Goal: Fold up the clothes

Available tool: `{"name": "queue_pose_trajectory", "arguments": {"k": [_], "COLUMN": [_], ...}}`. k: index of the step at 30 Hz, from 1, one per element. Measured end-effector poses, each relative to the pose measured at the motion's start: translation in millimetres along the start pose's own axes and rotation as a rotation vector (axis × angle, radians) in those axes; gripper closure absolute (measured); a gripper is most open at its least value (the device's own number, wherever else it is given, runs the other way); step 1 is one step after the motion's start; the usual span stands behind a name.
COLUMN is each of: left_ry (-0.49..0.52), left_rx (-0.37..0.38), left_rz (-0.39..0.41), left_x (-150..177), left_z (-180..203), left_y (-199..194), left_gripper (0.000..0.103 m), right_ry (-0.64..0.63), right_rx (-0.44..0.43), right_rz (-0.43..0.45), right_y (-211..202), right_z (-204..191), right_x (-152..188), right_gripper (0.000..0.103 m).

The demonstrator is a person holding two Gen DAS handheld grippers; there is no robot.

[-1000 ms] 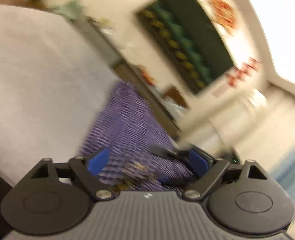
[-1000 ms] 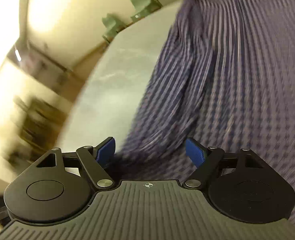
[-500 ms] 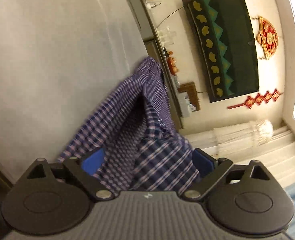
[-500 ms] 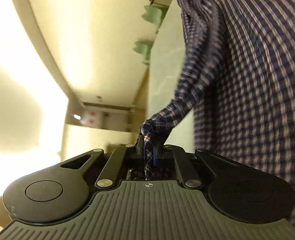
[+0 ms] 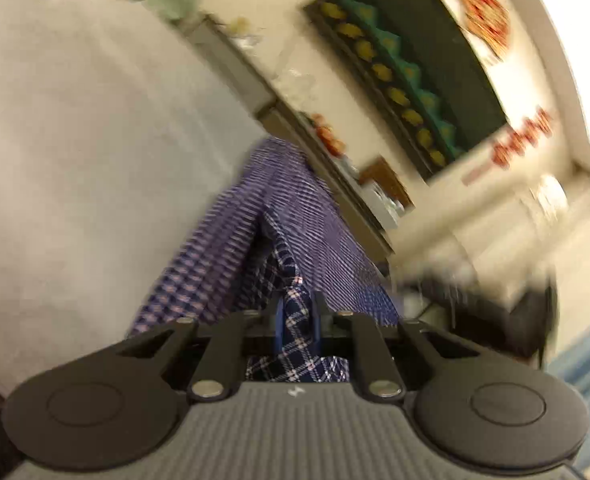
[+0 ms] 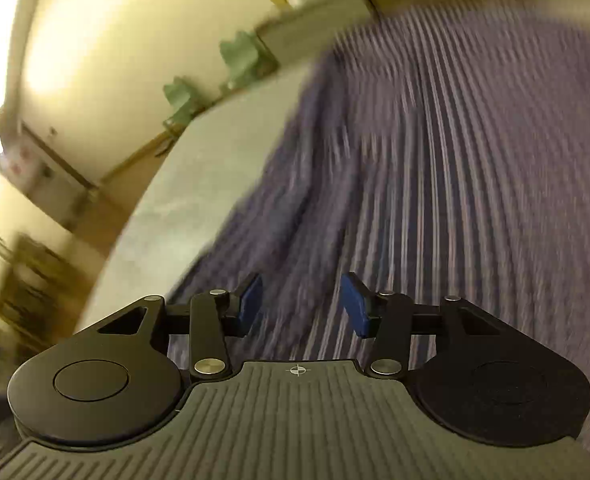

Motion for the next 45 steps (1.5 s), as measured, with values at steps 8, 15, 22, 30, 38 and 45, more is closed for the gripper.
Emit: {"name": "queue_pose_trajectory", "arguments": {"k": [8,15,22,30,38,45], "left_ry": [0.116,0.229,0.243,0.307,0.352,0.125], "left_rx": [0.001,0.054,0.078,0.038,0.036,-0.174], "left_rz": [-0.026,-0.077,-0.063,-0.104,-0.044,-0.061], "left_x": [3,17,17,35,31,24], "left_z": [12,27,30,32,39,-24], "left_y": [3,1,-6,-1,-12,-8], "left_gripper": [0.09,0.09,0.09,0.09,0.09,0.09], "right_ry": [-0.363,-0.388,-0.321,-0.465,-0.459,-0.364], "right_rx": [0.305,0.463,0.412,0.434,0.526,0.325], "right_rz": [0.01,-0.169,-0.037,-0.118,-0.089,-0.082], "right_y": [149,256,238,275,260,270], "right_z": [-12,28,34,14,32,-2], "right_x": [-157,-175,-209,-190,-214,-233], "right_gripper": [0.049,0.099,0.103,0.044,0.103,0.103]}}
Point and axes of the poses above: each gripper's, at about its wrist camera, not at the fingertips, and y roughly the way its jaws point, z to its right, x to its underside, the point moved 10 cm from there along y, roughly the way its jaws point, and after that the axes turned 4 degrees about z, right-handed, at the moved point
